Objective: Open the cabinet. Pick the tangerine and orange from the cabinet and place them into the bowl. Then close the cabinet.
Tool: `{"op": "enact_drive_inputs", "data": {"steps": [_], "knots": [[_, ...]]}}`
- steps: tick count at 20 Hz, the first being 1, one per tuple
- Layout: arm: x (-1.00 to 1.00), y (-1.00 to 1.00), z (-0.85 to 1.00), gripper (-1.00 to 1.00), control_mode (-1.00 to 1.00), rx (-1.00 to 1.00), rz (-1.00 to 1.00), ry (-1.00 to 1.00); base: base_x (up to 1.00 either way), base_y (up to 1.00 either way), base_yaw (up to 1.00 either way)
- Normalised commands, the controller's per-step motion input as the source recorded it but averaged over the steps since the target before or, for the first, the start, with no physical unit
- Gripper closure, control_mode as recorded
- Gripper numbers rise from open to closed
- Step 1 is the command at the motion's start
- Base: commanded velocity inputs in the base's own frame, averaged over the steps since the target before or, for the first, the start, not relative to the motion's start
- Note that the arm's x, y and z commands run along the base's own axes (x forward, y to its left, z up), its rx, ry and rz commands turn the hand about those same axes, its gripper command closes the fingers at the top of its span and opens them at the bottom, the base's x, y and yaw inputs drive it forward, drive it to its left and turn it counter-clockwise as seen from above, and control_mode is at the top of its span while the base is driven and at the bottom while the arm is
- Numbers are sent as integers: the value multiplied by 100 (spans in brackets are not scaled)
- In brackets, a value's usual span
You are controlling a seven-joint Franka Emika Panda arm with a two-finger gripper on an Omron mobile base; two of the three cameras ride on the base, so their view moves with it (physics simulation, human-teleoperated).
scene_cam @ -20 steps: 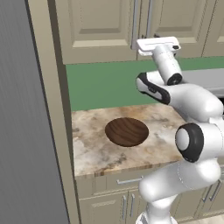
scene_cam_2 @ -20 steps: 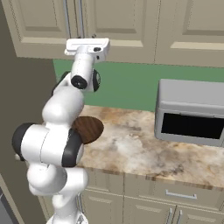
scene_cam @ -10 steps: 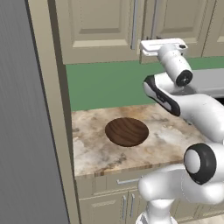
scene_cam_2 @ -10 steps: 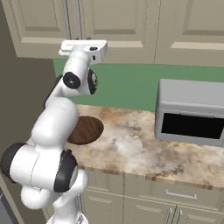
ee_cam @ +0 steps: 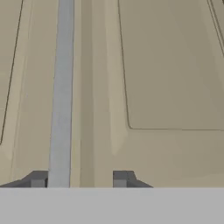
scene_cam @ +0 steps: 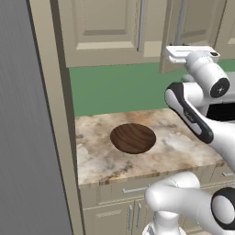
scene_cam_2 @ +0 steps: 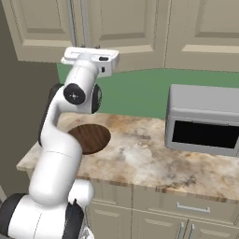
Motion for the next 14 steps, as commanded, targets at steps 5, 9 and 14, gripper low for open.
{"op": "enact_drive_inputs", "data": {"steps": [5,9,14], "knots": [[-2,-100,-33,100,-100,15,0,0,0,0,0],[0,-100,-17,100,-100,19,0,0,0,0,0],[0,-100,-7,100,-100,20,0,0,0,0,0]]}}
